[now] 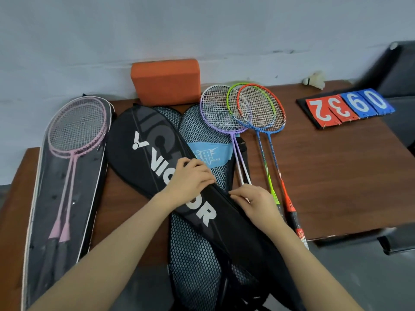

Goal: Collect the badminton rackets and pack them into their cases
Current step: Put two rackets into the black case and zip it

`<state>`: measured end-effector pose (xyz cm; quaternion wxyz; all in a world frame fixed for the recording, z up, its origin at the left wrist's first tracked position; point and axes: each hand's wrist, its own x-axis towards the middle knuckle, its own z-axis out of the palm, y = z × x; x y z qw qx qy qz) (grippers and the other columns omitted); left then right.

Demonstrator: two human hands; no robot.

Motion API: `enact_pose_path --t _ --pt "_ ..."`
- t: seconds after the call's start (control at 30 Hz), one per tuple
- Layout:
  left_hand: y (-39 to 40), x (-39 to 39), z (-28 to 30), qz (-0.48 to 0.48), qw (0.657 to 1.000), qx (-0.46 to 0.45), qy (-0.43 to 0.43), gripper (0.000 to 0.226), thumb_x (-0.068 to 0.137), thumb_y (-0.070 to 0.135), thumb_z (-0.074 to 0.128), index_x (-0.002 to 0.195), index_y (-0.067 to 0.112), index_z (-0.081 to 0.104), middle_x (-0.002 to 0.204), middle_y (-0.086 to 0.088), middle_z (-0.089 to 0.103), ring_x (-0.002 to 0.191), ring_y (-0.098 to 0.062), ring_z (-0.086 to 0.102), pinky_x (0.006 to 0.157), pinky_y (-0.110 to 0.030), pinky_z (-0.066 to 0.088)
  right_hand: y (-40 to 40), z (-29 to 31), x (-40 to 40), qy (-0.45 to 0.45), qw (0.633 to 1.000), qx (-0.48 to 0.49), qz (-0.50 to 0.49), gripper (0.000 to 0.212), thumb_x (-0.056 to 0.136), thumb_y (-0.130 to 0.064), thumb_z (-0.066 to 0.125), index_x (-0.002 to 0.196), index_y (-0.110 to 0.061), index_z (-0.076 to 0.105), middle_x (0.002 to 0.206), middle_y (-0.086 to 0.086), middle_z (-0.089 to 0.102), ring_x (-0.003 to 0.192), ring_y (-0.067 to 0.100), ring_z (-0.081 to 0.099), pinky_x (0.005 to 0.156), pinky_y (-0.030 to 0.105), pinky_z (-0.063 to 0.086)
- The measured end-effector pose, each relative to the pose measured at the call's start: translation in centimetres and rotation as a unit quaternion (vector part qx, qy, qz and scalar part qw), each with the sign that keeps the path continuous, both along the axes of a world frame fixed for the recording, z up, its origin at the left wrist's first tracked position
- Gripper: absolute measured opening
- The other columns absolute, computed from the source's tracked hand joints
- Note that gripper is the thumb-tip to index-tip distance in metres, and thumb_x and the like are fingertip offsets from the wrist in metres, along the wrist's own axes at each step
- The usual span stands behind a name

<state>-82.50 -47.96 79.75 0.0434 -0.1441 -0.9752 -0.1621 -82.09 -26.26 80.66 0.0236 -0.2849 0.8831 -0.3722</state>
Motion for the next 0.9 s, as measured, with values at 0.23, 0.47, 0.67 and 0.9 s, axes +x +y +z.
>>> enact_pose_path --t 0.23,0.47,0.67,0.9 --pt "0.7 -2.2 0.0 0.099 0.995 0.024 0.018 0.019 0.092 0.028 0.053 0.098 0.024 0.071 0.108 0.01 0.065 0.114 -0.016 0.047 0.093 -0.033 0.015 6.9 0.3 0.3 -0.044 0.996 0.037 -0.068 0.012 0.085 -0.009 0.065 0.089 -0.016 0.073 0.079 -0.005 0.067 0.081 0.013 0.063 0.071 0.032 0.051" --pt "9.9 2.2 0.0 -0.037 0.999 0.022 0.004 0.027 0.091 0.029 0.054 0.116 0.024 0.062 0.123 0.008 0.059 0.125 -0.017 0.043 0.096 -0.041 0.022 7.1 0.4 0.3 0.013 0.998 0.027 -0.06 0.01 0.082 -0.007 0.067 0.087 -0.013 0.073 0.08 -0.002 0.069 0.079 0.019 0.063 0.07 0.032 0.051" --pt "11.6 2.7 -0.8 0.023 0.998 0.05 -0.009 0.026 0.095 0.039 0.044 0.11 0.033 0.064 0.113 0.021 0.062 0.122 -0.006 0.04 0.1 -0.033 0.013 9.0 0.7 0.6 0.014 0.999 0.039 -0.031 0.011 0.083 -0.007 0.066 0.089 -0.013 0.074 0.079 -0.002 0.068 0.078 0.018 0.063 0.069 0.035 0.051" --pt "12.4 0.9 -1.2 0.086 0.988 0.126 -0.021 0.022 0.094 0.024 0.051 0.106 0.02 0.068 0.113 0.006 0.065 0.128 -0.014 0.04 0.111 -0.039 0.01 16.3 -0.4 2.0 -0.037 0.988 0.019 -0.148 0.015 0.083 -0.004 0.066 0.087 -0.016 0.074 0.079 -0.005 0.066 0.081 0.014 0.062 0.073 0.038 0.051"
